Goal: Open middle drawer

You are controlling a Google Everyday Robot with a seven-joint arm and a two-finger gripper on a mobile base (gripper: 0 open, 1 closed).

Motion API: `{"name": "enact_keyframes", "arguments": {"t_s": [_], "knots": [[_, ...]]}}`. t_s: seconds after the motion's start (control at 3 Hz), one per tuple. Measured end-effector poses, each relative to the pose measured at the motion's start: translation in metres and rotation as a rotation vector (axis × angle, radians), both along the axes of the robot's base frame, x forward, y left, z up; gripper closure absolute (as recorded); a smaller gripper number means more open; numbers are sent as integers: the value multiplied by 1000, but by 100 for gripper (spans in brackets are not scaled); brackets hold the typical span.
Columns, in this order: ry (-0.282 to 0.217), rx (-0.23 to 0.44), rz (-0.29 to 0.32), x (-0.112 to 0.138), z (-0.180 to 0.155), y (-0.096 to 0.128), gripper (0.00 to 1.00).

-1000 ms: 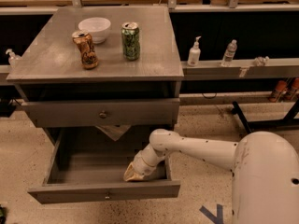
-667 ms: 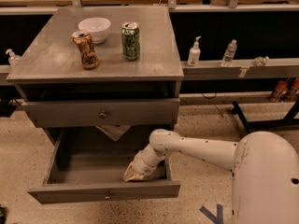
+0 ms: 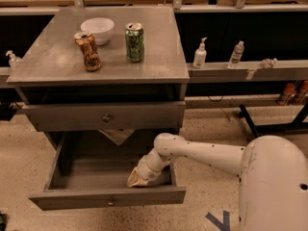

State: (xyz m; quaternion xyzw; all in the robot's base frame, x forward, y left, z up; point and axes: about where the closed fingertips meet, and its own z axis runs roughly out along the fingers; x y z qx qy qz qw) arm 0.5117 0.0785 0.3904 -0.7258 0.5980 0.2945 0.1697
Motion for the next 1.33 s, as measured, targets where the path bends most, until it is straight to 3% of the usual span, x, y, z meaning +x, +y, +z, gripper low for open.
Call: {"name": "enact_keyframes", "arguments": {"t_s": [1.33], "knots": [[0, 0, 0, 1, 0, 0, 100]]}}
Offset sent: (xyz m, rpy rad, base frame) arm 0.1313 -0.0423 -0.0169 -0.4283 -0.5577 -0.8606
